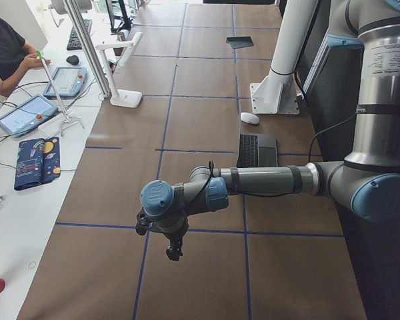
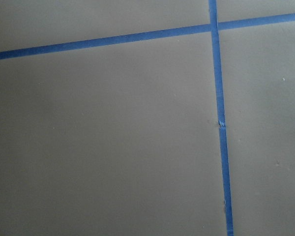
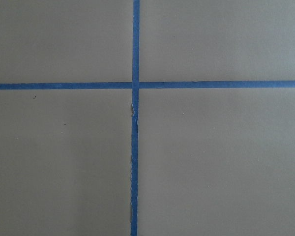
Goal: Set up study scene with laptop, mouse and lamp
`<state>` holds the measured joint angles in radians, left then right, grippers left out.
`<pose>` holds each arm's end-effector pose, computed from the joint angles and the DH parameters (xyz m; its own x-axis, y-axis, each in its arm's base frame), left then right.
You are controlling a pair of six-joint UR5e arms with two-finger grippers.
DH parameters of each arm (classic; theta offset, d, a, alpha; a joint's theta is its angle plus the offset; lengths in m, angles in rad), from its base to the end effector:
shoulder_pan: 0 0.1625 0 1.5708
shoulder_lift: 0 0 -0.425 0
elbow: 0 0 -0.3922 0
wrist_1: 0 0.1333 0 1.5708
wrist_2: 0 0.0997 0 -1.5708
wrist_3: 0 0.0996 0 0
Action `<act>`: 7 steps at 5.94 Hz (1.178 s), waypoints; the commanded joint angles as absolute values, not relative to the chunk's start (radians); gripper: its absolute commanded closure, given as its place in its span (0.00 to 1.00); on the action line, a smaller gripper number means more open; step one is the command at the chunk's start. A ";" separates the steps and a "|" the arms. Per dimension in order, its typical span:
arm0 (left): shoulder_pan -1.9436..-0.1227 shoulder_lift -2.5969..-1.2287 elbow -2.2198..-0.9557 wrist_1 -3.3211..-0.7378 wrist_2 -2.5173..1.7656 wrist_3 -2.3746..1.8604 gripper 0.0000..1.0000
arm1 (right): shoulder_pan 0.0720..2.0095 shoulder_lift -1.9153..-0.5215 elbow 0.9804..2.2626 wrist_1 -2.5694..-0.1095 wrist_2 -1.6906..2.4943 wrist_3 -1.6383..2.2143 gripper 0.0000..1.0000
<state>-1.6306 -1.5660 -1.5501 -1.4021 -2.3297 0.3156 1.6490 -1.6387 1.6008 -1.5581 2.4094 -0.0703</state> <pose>-0.0930 -0.4692 0.6876 0.6992 0.1368 -0.7017 -0.1666 0.9857 0.0261 0.0951 -0.4550 0.6705 0.6688 0.0007 0.7434 -0.0312 0.9991 0.0271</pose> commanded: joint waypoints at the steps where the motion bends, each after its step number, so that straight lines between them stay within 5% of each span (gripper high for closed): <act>1: -1.629 -1.556 -1.668 -1.399 -2.327 0.126 0.00 | 1.649 -1.638 1.606 -1.559 2.411 -0.071 0.00; 7: -1.286 -1.348 -2.294 -1.388 -2.327 -1.000 0.00 | 1.647 -1.629 1.632 -1.560 2.407 -0.066 0.00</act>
